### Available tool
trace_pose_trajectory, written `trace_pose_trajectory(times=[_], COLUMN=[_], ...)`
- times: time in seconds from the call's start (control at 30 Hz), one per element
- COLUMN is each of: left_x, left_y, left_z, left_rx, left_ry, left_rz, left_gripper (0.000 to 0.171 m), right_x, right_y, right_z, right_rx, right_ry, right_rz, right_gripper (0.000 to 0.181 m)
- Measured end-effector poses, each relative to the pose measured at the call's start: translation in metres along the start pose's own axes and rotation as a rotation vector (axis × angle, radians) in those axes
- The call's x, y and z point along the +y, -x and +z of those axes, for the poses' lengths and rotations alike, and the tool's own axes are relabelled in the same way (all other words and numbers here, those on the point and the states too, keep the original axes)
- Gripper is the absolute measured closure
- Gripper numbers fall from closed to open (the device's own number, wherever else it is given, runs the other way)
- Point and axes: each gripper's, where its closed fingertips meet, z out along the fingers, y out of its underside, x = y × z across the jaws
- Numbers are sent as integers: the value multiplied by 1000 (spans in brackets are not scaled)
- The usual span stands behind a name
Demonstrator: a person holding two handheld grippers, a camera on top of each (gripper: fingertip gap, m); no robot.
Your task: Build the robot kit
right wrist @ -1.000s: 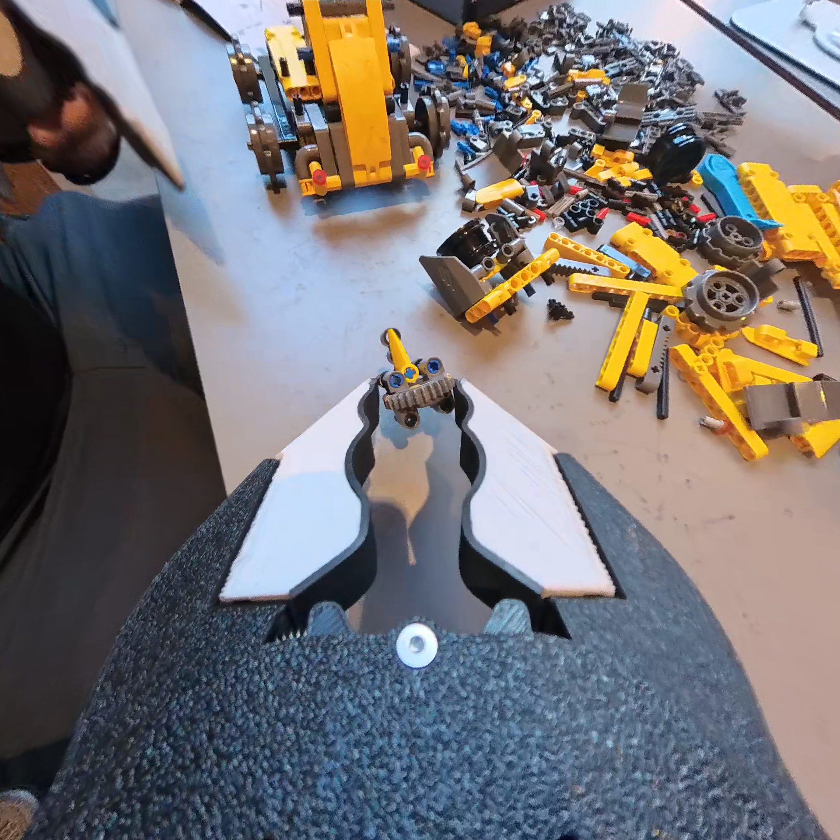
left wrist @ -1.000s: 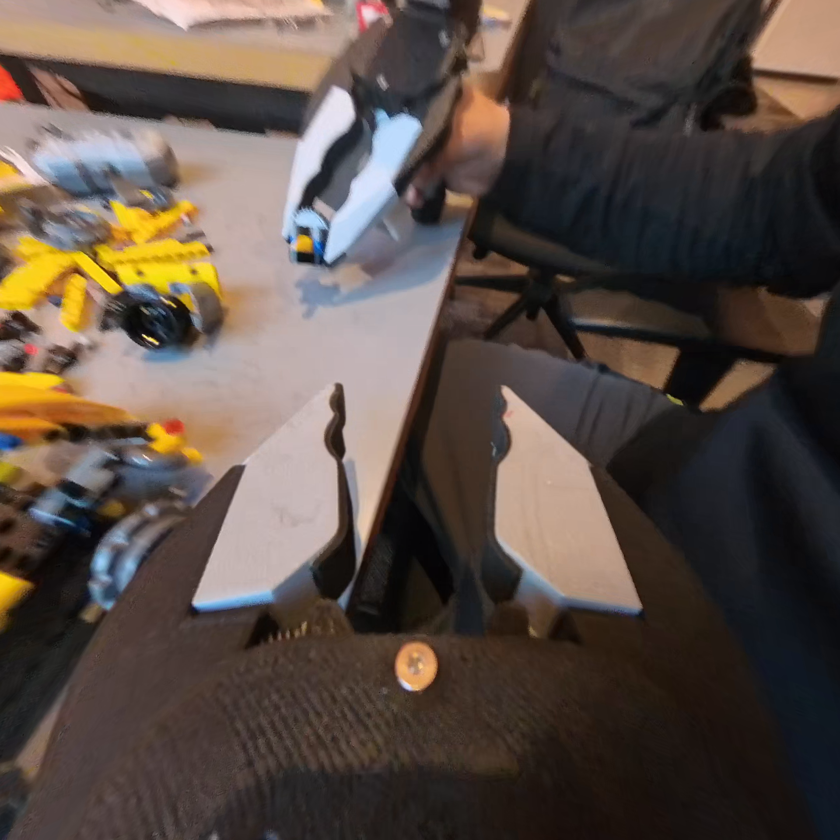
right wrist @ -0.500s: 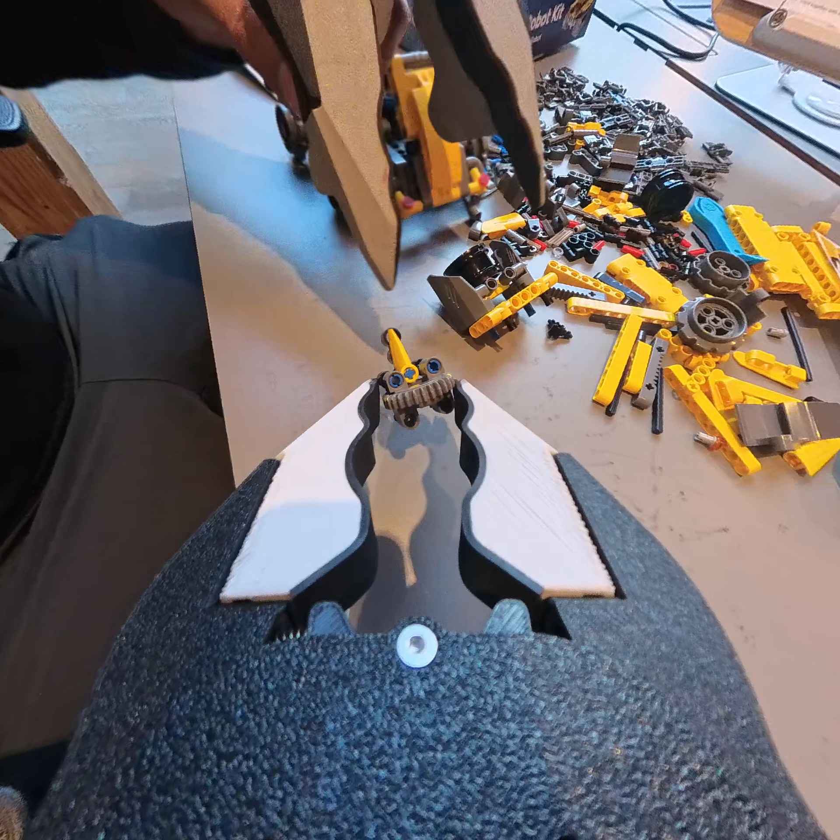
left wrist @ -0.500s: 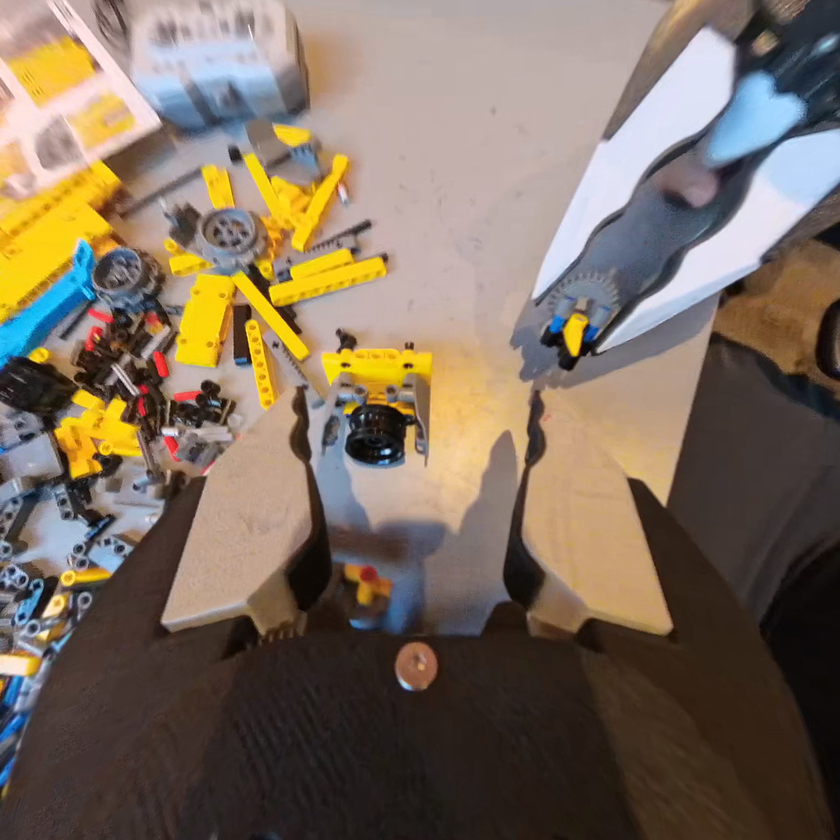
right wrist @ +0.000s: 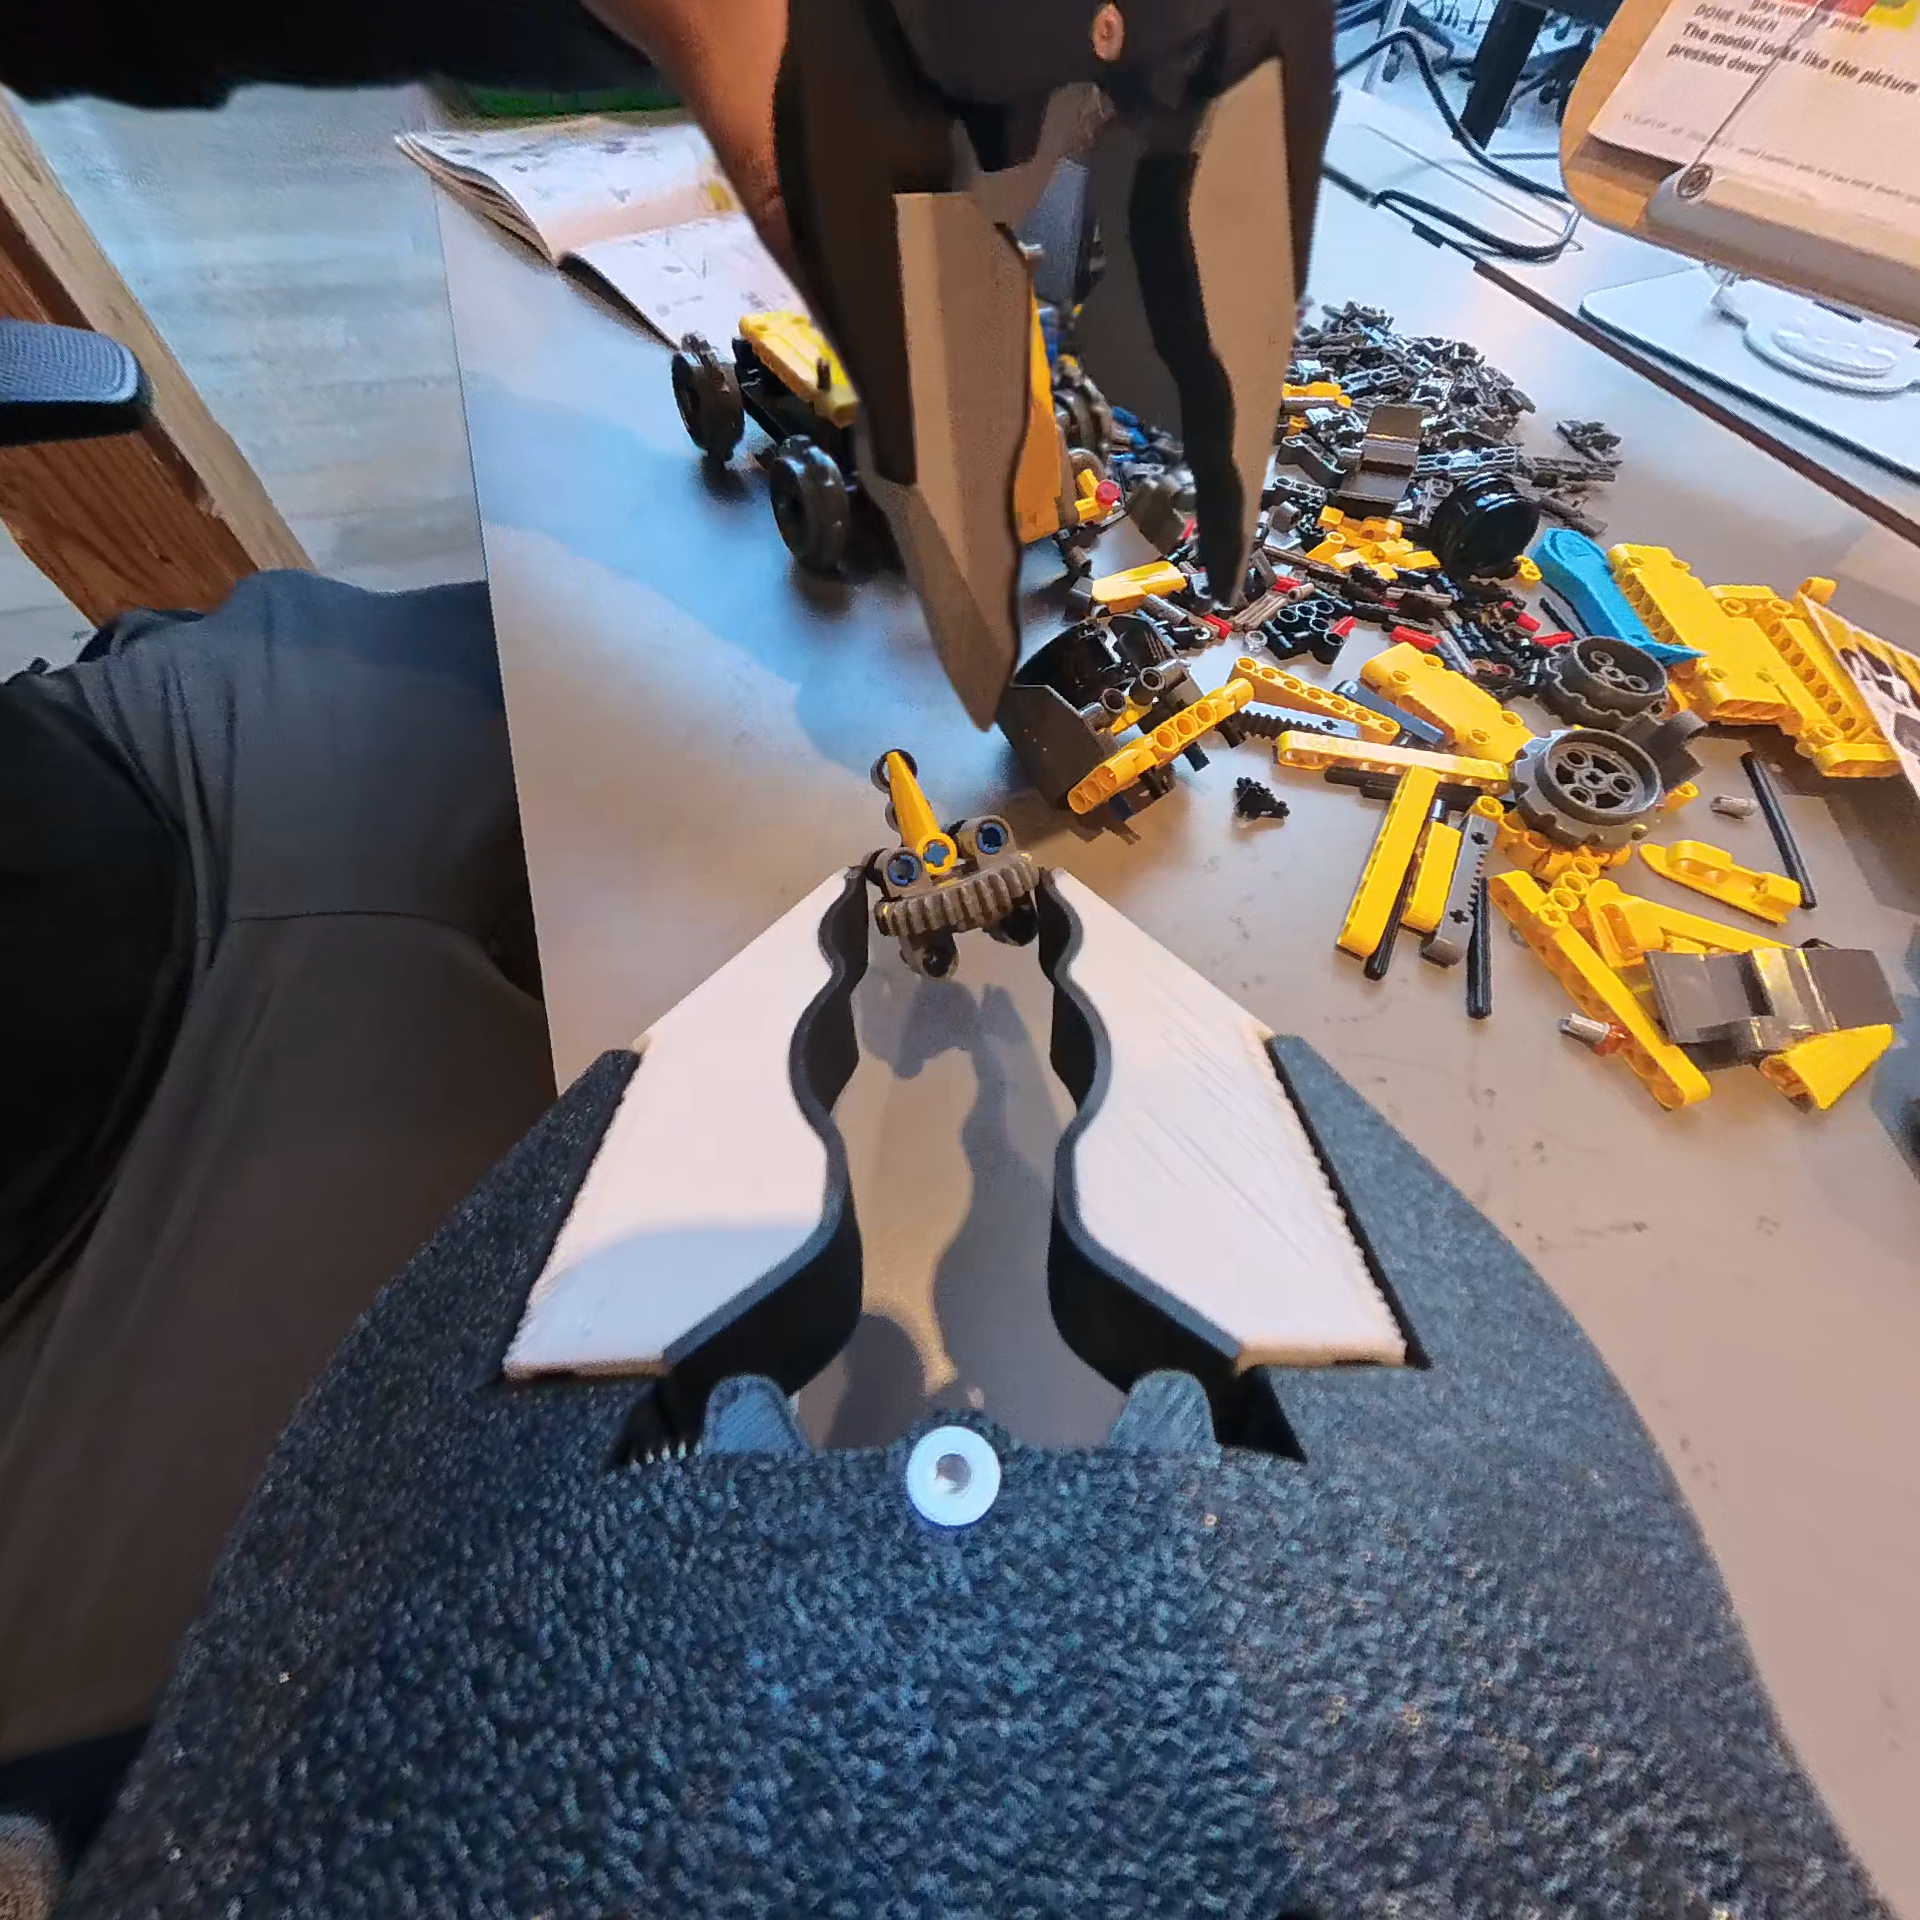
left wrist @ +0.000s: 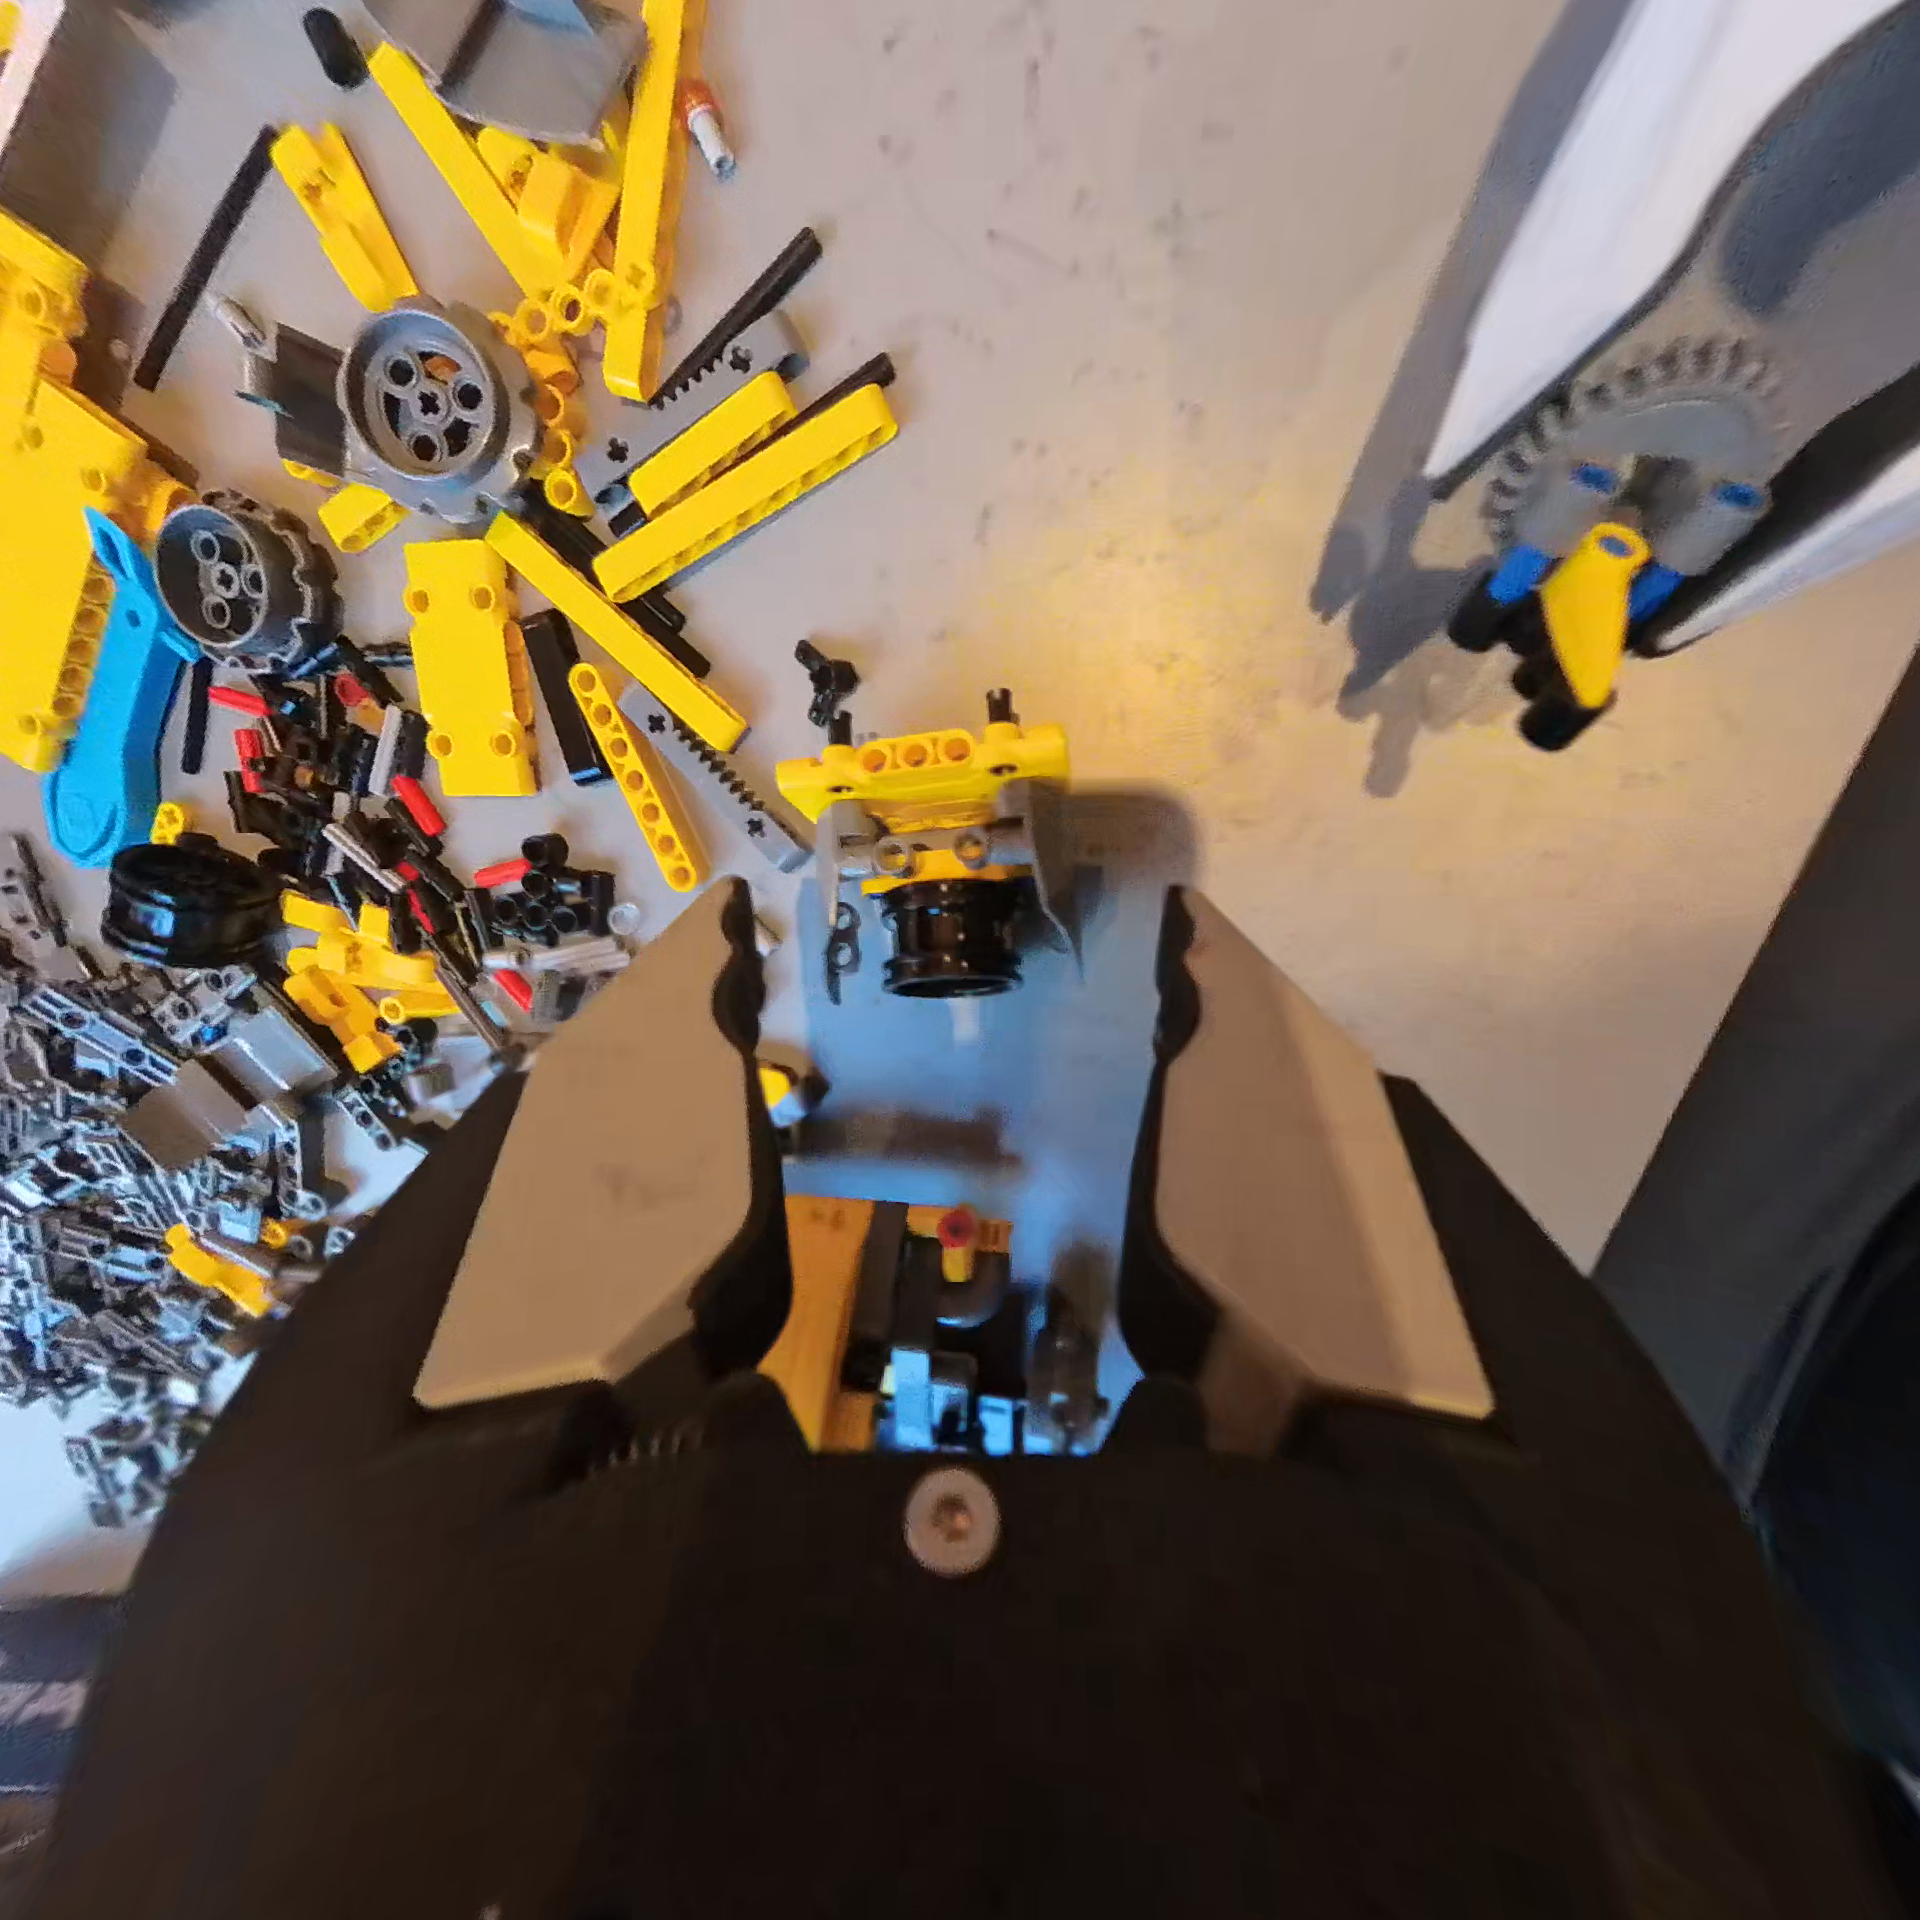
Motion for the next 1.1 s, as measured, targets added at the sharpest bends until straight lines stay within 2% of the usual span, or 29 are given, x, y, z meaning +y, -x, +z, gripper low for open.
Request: trace_pose_trajectory(times=[0.13,0.2,0.33,0.57,0.87,1.1], left_x=[11,20,22,33,29,30], left_y=[-2,-2,-7,-61,-78,-83], left_z=[17,24,22,7,4,7], left_rx=[92,94,64,47,-8,81], left_ry=[133,200,199,-9,-250,-383], left_rz=[36,60,50,19,47,-55], left_gripper=[106,109,110,110,110,106], right_x=[-2,-2,-4,-14,-7,-3], right_y=[0,0,-1,-4,-3,-3], right_z=[-1,-2,-4,-14,-7,-3], right_rx=[1,2,-1,-13,-8,-45], right_ry=[-12,-20,-36,-120,-59,-27], right_rz=[0,0,6,47,49,86], right_gripper=[149,149,149,150,150,150])
